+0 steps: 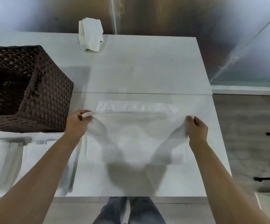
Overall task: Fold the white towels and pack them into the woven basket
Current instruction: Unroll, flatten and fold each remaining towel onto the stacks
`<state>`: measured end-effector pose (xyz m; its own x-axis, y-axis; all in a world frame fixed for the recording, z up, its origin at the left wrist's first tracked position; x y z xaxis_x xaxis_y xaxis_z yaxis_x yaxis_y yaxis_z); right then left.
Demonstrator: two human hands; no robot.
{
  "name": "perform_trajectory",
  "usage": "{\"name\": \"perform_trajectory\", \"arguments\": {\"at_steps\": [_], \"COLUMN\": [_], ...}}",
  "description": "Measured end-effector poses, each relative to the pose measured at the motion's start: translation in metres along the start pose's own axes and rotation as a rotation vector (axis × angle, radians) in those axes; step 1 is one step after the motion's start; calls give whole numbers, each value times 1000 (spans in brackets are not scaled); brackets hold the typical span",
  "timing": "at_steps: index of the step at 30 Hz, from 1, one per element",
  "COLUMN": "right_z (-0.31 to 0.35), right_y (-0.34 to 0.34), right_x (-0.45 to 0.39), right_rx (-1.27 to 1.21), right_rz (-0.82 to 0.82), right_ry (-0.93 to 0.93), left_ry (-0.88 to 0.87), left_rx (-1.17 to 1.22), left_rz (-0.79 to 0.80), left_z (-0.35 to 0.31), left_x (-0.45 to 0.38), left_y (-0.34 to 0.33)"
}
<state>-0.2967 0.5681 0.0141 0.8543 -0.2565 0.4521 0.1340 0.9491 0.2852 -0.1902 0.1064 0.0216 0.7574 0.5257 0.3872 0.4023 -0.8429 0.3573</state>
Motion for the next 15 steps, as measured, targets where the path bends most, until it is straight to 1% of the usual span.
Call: {"name": "perform_trajectory", "arguments": {"at_steps": [3,5,8,11,13,15], "right_z": [8,8,5,-3,-9,-14], "right_y": [-12,-18,-27,-36,-40,-43], "right_x": [-30,-50,-78,-102,-111,-113], "right_rx": [41,62,74,71,61,110], "right_rz": [4,1,4,2,-26,-56], "right_ry": [-39,-54,-46,-64,-61,-44], "left_ry": [-47,-46,-80,-147,-135,-108], "left_rx": [-80,-137,-191,-309,-329,-326], "left_rz": [-11,-14,-30,-89,-156,-179], "left_z": [-12,-14,-21,-31,-28,-16], "left_x": [-31,-50,-71,-77,-80,-82], "left_y": [-9,-14,-27,-42,-46,-47]}}
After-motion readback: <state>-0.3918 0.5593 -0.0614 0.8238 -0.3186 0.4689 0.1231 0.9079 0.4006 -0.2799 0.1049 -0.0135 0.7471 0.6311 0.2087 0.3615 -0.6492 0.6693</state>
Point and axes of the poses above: each hand's wrist, its own x-axis away from the middle knuckle, its own y-axis out of the back of the hand, z = x × y, the point moved 6 cm from there along -x, towards the middle knuckle, and after that the axes turned 5 degrees about z, right-handed, at the moved point
